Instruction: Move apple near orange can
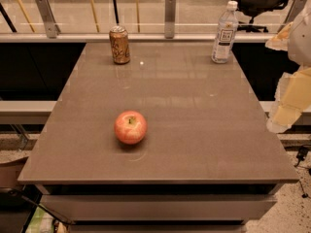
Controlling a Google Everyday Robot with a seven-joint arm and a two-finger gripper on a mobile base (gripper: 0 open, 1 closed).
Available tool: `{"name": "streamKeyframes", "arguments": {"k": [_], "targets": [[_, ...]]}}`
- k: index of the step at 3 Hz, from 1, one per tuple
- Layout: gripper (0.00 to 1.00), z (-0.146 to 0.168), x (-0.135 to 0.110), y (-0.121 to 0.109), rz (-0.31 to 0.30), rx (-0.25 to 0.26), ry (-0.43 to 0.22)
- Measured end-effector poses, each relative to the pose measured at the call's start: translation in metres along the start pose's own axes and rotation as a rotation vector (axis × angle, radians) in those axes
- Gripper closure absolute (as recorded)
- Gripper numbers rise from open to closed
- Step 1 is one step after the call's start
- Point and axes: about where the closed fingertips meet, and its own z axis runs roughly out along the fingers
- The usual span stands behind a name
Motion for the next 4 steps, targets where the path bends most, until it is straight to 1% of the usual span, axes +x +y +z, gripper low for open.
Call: {"name": "streamKeyframes", "arguments": {"k": [1, 2, 3, 4], "targets": [[0.0, 0.0, 0.0, 0.0, 0.0, 0.0, 0.0], [0.0, -0.002, -0.004, 0.001, 0.014, 0.008, -0.06], [0.0, 0.002, -0.011, 0.001, 0.042, -0.001, -0.158], [0.0, 0.006, -0.019, 0.006, 0.096, -0.007, -0.26]]}}
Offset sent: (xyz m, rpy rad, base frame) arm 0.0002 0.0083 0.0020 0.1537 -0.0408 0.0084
